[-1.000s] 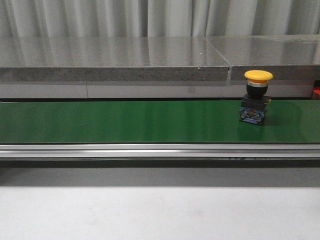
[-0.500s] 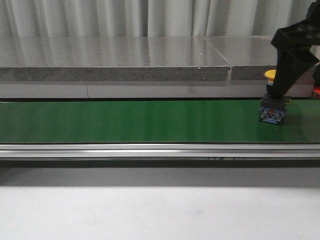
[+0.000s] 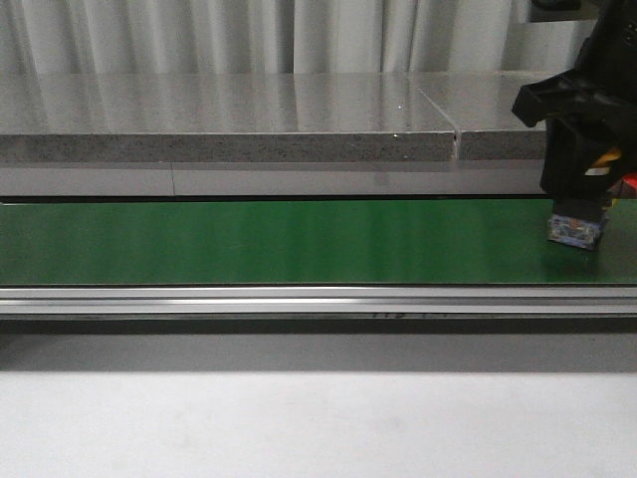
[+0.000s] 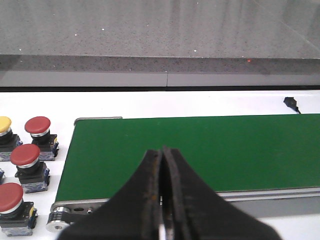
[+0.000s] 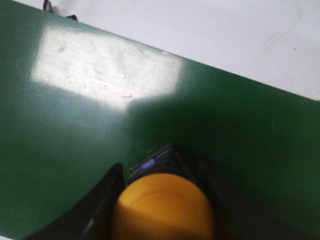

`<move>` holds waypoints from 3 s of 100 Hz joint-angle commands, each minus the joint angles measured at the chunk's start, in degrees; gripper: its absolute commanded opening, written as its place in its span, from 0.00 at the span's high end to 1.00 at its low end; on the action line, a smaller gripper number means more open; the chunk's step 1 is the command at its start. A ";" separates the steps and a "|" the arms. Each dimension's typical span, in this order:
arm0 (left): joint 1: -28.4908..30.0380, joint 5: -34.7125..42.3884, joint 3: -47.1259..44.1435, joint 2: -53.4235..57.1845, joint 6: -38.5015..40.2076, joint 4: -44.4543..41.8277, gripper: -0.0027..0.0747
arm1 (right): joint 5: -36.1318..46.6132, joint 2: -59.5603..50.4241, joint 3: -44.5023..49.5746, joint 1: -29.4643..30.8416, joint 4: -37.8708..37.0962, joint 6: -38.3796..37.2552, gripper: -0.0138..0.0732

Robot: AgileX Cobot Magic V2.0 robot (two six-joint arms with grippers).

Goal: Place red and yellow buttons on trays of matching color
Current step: 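Carry the yellow button into the yellow tray and release it, then raise the right gripper back above the belt end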

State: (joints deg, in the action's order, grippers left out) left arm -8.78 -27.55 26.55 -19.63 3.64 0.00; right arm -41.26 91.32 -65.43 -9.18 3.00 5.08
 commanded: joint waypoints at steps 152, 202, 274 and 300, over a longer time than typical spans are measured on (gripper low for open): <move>-0.49 4.31 1.50 -0.42 0.03 0.46 0.99 | 14.95 -4.31 11.64 43.66 1.85 -5.67 0.65; -0.49 4.31 1.50 -0.42 0.03 0.46 0.99 | 15.57 1.12 11.64 43.66 1.80 -5.67 0.39; -0.49 4.31 1.50 -0.42 0.03 0.46 0.99 | 19.86 -20.89 11.43 34.76 4.38 -3.58 0.09; -0.49 4.31 1.50 -0.42 0.03 0.46 0.99 | 19.19 -32.81 13.46 22.90 4.27 0.47 0.09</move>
State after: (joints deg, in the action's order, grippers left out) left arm -8.78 -27.64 26.55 -19.63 3.64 0.00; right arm -24.75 62.56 -51.82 17.03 7.03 3.62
